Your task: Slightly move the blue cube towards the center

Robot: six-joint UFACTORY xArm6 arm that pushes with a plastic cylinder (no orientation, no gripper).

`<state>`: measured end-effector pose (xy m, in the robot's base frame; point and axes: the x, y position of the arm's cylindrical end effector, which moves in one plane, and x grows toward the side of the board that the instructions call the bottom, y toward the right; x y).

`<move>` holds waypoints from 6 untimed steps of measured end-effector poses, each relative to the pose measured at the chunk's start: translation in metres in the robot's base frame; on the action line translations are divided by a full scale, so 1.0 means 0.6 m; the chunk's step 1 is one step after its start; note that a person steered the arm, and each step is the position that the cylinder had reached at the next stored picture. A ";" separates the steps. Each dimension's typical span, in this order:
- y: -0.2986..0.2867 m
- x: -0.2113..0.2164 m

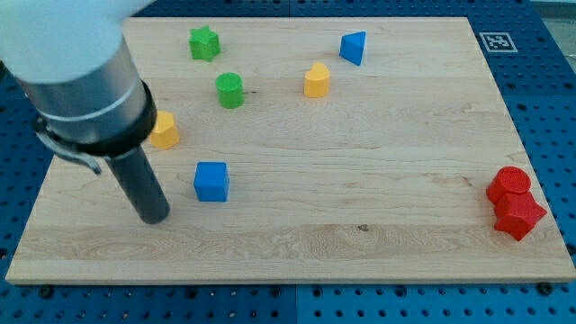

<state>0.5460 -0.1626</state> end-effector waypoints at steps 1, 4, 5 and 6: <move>0.030 -0.016; 0.077 -0.029; 0.082 -0.029; 0.106 -0.029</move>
<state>0.5288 -0.0991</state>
